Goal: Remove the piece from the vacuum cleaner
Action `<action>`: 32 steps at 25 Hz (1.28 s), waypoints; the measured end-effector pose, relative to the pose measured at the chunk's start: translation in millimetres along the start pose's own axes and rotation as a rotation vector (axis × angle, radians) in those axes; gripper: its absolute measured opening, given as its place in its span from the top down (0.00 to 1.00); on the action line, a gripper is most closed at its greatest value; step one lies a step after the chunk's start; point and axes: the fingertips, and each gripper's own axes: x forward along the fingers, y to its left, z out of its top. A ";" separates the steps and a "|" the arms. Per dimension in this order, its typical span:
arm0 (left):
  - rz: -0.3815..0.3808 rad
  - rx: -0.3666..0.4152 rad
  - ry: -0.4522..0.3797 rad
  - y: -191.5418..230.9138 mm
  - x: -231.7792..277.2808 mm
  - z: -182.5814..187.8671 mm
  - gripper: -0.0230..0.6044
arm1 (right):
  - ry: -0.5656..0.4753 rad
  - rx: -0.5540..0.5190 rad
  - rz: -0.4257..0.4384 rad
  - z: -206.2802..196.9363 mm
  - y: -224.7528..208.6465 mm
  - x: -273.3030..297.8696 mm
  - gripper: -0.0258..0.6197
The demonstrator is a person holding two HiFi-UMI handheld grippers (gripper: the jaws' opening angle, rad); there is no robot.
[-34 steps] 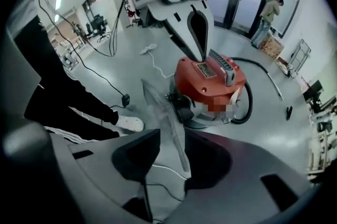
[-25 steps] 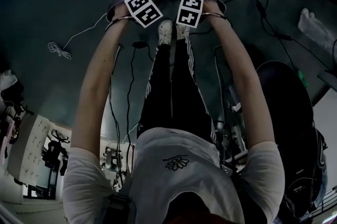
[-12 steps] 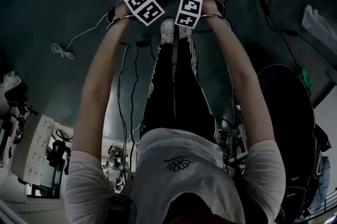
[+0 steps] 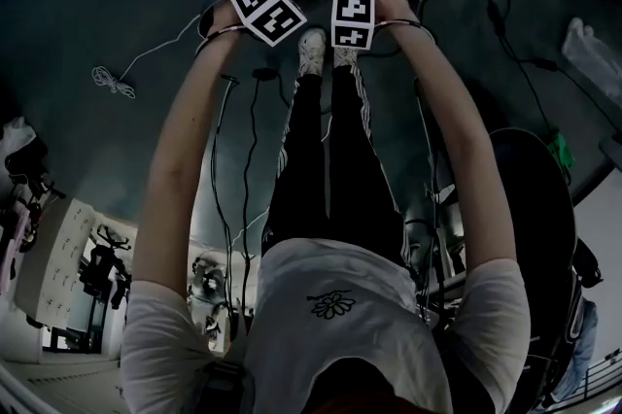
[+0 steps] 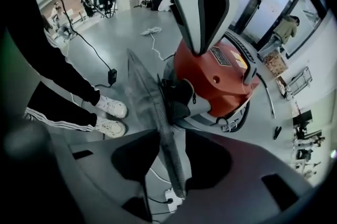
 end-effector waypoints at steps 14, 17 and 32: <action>0.018 -0.036 -0.052 4.6 -4.3 -3.8 0.96 | 0.138 0.197 0.106 -32.1 43.7 24.0 0.93; 0.069 -0.043 -0.050 4.7 -4.3 -4.0 0.96 | 0.116 0.194 0.163 -25.3 69.1 21.7 0.93; 0.145 -0.095 -0.048 3.3 -7.0 -7.3 0.96 | 0.087 0.717 0.236 6.0 96.0 4.9 0.93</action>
